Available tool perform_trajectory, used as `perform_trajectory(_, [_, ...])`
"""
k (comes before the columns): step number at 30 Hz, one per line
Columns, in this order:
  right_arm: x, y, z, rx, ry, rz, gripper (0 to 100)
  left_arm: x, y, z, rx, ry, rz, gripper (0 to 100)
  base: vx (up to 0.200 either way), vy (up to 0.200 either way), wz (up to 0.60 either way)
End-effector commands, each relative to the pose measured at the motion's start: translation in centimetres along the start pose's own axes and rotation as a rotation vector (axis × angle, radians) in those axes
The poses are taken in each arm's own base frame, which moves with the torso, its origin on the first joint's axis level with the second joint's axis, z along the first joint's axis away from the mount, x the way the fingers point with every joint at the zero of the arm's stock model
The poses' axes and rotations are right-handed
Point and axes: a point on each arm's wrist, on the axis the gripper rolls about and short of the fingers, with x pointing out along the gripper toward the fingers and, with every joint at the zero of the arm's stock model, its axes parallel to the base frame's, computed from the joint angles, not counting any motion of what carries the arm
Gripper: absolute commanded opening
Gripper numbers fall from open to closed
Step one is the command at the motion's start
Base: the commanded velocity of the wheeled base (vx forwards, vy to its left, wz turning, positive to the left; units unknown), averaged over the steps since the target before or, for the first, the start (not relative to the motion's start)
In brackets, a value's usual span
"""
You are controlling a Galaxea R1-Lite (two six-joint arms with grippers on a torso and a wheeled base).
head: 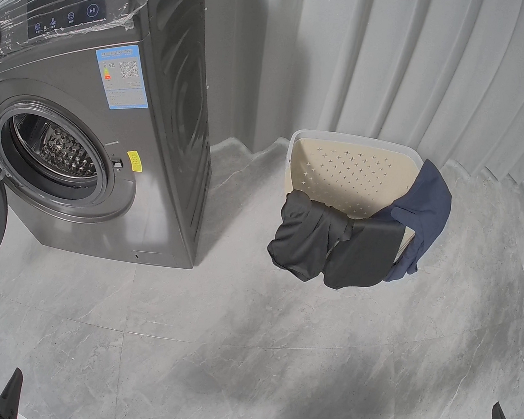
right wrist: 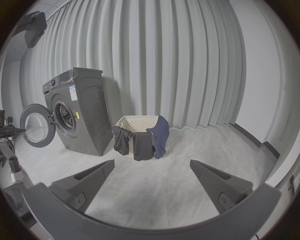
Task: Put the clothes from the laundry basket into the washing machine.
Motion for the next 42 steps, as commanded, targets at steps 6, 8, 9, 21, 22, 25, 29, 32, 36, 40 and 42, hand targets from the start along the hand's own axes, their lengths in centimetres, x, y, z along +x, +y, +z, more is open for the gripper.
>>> perform_trajectory(6, [0.08, 0.00, -0.46, -0.001, 0.012, 0.000, 100, 0.01, 0.02, -0.43, -0.001, 0.001, 0.000, 100, 0.000, -0.067, 0.00])
perform_trajectory(8, [0.08, 0.00, -0.46, -0.001, 0.012, 0.000, 100, 0.00, 0.02, -0.44, -0.001, 0.000, 0.000, 100, 0.000, 0.000, 0.00])
perform_trajectory(9, [0.08, 0.00, -0.46, -0.001, 0.012, 0.000, 100, 0.01, 0.02, -0.43, -0.001, 0.001, 0.000, 100, 0.000, 0.000, 0.00])
perform_trajectory(21, [0.08, 0.00, -0.46, -0.001, 0.012, 0.000, 100, 0.01, 0.02, -0.43, 0.000, 0.001, 0.000, 100, 0.167, 0.000, 0.00])
perform_trajectory(22, [0.08, 0.00, -0.46, -0.001, 0.012, 0.000, 100, 0.00, 0.02, -0.44, 0.000, 0.000, 0.000, 100, 0.200, 0.000, 0.00])
perform_trajectory(25, [0.08, 0.00, -0.46, -0.001, 0.012, 0.000, 100, 0.00, 0.02, -0.44, 0.000, 0.000, 0.000, 100, 0.067, 0.000, 0.00])
perform_trajectory(29, [0.08, 0.00, -0.46, -0.001, 0.012, 0.000, 100, 0.01, 0.02, -0.43, 0.000, 0.001, 0.000, 100, 0.000, 0.000, 0.00])
perform_trajectory(32, [0.08, 0.00, -0.46, -0.001, 0.012, 0.000, 100, 0.01, 0.02, -0.43, 0.000, 0.001, 0.000, 100, 0.000, 0.000, 0.00])
perform_trajectory(36, [0.08, 0.00, -0.46, -0.001, 0.012, 0.000, 100, 0.01, 0.02, -0.43, 0.000, 0.001, 0.000, 100, 0.000, -0.200, 0.00])
perform_trajectory(40, [0.08, 0.00, -0.46, -0.001, 0.012, 0.000, 100, 0.01, 0.02, -0.43, 0.000, 0.001, 0.000, 100, 0.000, -0.200, 0.00])
perform_trajectory(42, [0.08, 0.00, -0.46, -0.001, 0.012, 0.000, 100, 0.01, 0.02, -0.43, 0.000, 0.001, 0.000, 100, 0.000, -0.200, 0.00])
